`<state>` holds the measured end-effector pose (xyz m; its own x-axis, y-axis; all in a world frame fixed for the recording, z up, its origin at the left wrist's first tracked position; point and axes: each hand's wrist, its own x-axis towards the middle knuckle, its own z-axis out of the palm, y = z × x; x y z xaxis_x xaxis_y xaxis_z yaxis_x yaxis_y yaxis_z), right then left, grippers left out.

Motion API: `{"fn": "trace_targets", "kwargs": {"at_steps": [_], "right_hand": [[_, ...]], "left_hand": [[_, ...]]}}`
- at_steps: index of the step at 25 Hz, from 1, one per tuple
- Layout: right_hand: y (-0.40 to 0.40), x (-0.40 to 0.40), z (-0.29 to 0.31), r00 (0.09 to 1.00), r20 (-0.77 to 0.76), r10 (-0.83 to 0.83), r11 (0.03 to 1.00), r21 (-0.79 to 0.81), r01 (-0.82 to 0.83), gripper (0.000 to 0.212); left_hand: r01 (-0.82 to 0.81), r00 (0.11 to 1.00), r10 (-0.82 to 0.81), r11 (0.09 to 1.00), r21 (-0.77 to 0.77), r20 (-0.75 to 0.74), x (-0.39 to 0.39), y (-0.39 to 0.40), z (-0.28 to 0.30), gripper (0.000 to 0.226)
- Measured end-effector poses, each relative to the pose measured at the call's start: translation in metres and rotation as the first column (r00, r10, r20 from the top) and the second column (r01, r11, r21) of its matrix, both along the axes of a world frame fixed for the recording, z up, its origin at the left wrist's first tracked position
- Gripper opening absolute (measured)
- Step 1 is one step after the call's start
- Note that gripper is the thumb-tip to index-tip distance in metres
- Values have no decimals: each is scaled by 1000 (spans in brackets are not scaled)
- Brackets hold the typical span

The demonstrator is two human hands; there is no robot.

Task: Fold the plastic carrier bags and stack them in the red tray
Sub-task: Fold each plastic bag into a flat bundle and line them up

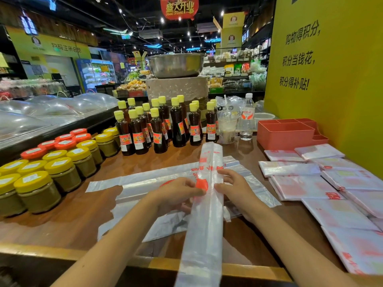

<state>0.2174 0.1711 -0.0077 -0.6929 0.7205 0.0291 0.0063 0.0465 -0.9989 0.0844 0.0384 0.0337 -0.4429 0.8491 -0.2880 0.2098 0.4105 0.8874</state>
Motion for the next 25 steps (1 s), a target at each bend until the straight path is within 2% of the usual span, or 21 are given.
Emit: {"fn": "trace_targets", "kwargs": {"at_steps": [3,7,9,10,11,13,14,16,18,20,21,22,23,24,25], "right_hand": [[1,-2,0,993,-106,50,993,-99,-61,48],[3,-9,-5,986,-102,132,985,-96,-142,44],[0,-10,-6,992,-36,117,993,-22,-118,34],[-1,-10,-5,996,31,83,991,105,-85,29],[-1,-8,-6,994,107,28,953,296,-59,27],[0,-5,-9,982,178,-60,743,666,-75,32],[1,-4,-11,982,185,-49,640,760,-111,31],[2,-2,-14,972,233,36,521,826,-217,26],[3,-2,-15,948,311,69,459,834,-307,22],[2,-1,-14,932,357,63,430,833,-348,22],[0,0,-12,925,376,55,425,829,-362,23],[-1,1,-11,917,396,48,426,822,-377,25],[-1,2,-9,911,411,41,423,819,-388,28],[-2,2,-9,904,425,36,420,815,-400,30],[-3,4,-7,895,444,35,415,808,-417,33]], "left_hand": [[-32,994,25,998,59,105,1,-5,-14,39],[-124,960,78,980,158,269,-1,-9,-22,42],[-197,953,150,967,163,264,-3,-8,-25,39],[-234,947,185,958,168,262,-7,-8,-27,38],[-267,939,215,948,175,269,-9,-7,-28,36],[-329,922,271,926,187,277,-11,-6,-28,33],[-347,921,294,918,193,258,-12,-4,-30,31],[-357,924,315,914,194,218,-14,-1,-33,30],[-304,945,272,935,181,183,-17,-1,-35,30],[-214,976,205,966,144,75,-18,-4,-33,24],[-165,981,175,980,115,-82,-17,-9,-28,23],[-136,934,154,988,78,-321,-18,-13,-24,25],[-125,803,128,991,45,-582,-18,-18,-19,29],[-104,637,98,994,41,-765,-20,-23,-15,28],[-45,532,65,998,49,-844,-24,-28,-12,25]]}}
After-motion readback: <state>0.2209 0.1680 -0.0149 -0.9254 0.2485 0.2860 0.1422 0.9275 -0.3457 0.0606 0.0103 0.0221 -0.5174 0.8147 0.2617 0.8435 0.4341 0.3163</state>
